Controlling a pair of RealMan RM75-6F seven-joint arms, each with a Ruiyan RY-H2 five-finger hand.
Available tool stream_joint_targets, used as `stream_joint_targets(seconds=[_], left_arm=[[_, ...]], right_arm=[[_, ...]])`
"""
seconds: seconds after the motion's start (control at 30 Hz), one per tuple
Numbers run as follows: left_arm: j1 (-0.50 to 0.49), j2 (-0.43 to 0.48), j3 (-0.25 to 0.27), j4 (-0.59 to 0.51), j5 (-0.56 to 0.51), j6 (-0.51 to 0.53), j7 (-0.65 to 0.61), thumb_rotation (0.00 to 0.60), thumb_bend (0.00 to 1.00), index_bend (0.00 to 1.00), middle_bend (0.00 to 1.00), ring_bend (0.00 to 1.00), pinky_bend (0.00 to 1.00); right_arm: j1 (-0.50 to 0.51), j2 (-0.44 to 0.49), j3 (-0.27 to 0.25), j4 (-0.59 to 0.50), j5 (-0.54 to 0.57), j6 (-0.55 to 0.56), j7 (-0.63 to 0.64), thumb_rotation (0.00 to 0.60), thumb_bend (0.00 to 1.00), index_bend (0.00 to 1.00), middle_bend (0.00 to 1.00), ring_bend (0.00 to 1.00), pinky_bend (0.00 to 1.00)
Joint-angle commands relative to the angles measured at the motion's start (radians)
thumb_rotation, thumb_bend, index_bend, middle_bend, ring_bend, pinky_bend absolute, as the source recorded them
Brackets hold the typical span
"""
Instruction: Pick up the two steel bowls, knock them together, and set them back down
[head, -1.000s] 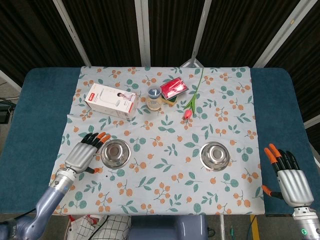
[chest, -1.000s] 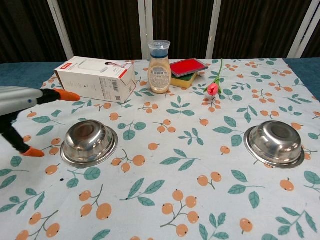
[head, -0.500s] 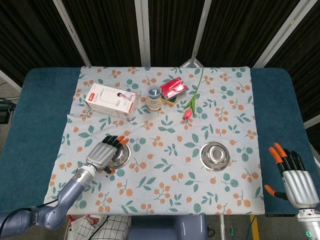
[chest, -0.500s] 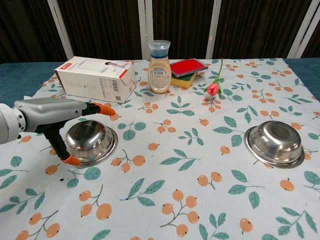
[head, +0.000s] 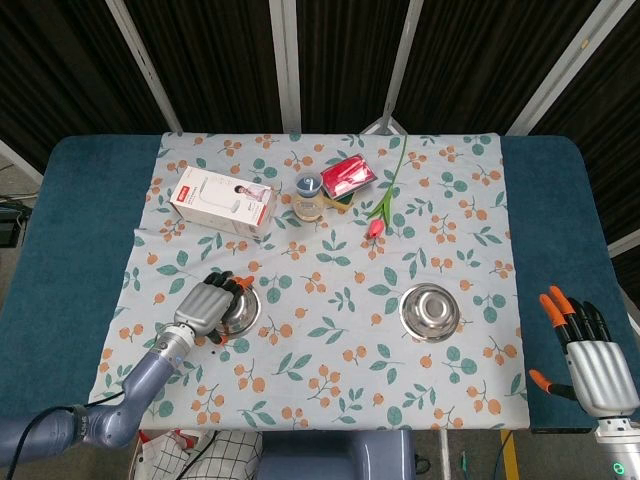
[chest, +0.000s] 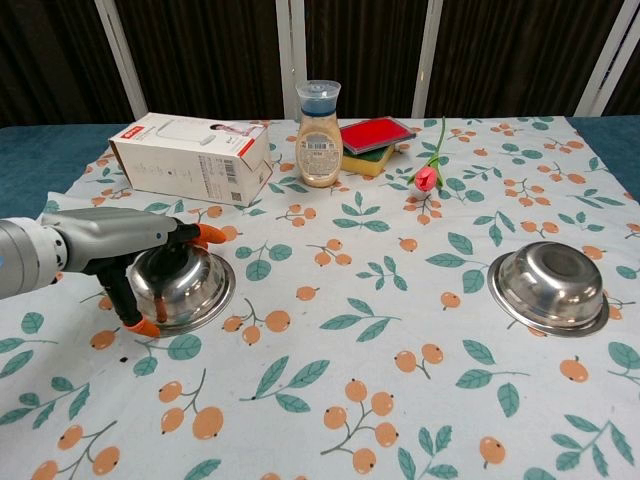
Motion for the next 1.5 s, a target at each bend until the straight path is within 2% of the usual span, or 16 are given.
stream_joint_targets(seconds=[0.03, 0.13, 0.2, 0.43, 0.6, 0.7, 0.87, 1.03, 1.17, 1.5], left_arm=[[-0.017, -0.013, 0.004, 0.017, -0.017, -0.009, 0.003, 0.6, 0.13, 0.16, 0.3, 0.21, 0.32], [-0.021, -0.02, 0.008, 0.019, -0.005, 0.008, -0.012, 0.6, 0.16, 0.26, 0.43, 0.32, 0.42], [-0.021, -0.02, 0.01, 0.016, 0.005, 0.018, -0.023, 0.6, 0.18, 0.29, 0.48, 0.36, 0.46], [-0.018, -0.028, 0.016, 0.029, 0.033, 0.068, -0.042, 0.6, 0.24, 0.36, 0.55, 0.41, 0.53], [0.017, 0.002, 0.012, -0.001, 0.174, 0.122, -0.168, 0.6, 0.24, 0.35, 0.54, 0.41, 0.54], [0.049, 0.064, 0.009, -0.048, 0.297, 0.187, -0.26, 0.6, 0.24, 0.34, 0.54, 0.41, 0.54], [0.079, 0.168, 0.0, -0.123, 0.381, 0.232, -0.352, 0.6, 0.24, 0.34, 0.53, 0.41, 0.54], [0.111, 0.227, -0.014, -0.16, 0.421, 0.299, -0.374, 0.6, 0.24, 0.32, 0.51, 0.39, 0.53], [0.126, 0.26, -0.013, -0.176, 0.415, 0.305, -0.389, 0.6, 0.24, 0.32, 0.5, 0.39, 0.53], [0.138, 0.276, -0.014, -0.143, 0.397, 0.287, -0.41, 0.6, 0.24, 0.32, 0.5, 0.39, 0.53]], right_arm=[[-0.001, 0.002, -0.001, -0.001, -0.002, 0.002, 0.003, 0.6, 0.16, 0.0, 0.0, 0.0, 0.0], [-0.002, 0.004, 0.0, -0.001, 0.0, 0.003, 0.007, 0.6, 0.16, 0.0, 0.0, 0.0, 0.0], [-0.002, 0.004, 0.001, 0.001, 0.002, 0.003, 0.008, 0.6, 0.16, 0.0, 0.0, 0.0, 0.0], [-0.002, 0.005, 0.002, 0.002, 0.005, -0.001, 0.01, 0.6, 0.16, 0.0, 0.0, 0.0, 0.0], [0.007, -0.007, 0.005, 0.011, 0.012, -0.018, -0.005, 0.6, 0.16, 0.0, 0.0, 0.0, 0.0], [0.041, -0.026, 0.005, 0.018, 0.024, -0.085, -0.017, 0.6, 0.16, 0.0, 0.0, 0.0, 0.0], [0.115, -0.059, 0.015, 0.016, 0.028, -0.198, -0.039, 0.6, 0.16, 0.0, 0.0, 0.0, 0.0], [0.208, -0.087, 0.01, -0.007, 0.006, -0.336, -0.036, 0.6, 0.16, 0.0, 0.0, 0.0, 0.0], [0.284, -0.122, 0.028, -0.016, 0.03, -0.445, -0.049, 0.6, 0.16, 0.0, 0.0, 0.0, 0.0], [0.401, -0.209, 0.074, 0.021, 0.149, -0.592, -0.122, 0.6, 0.16, 0.0, 0.0, 0.0, 0.0]])
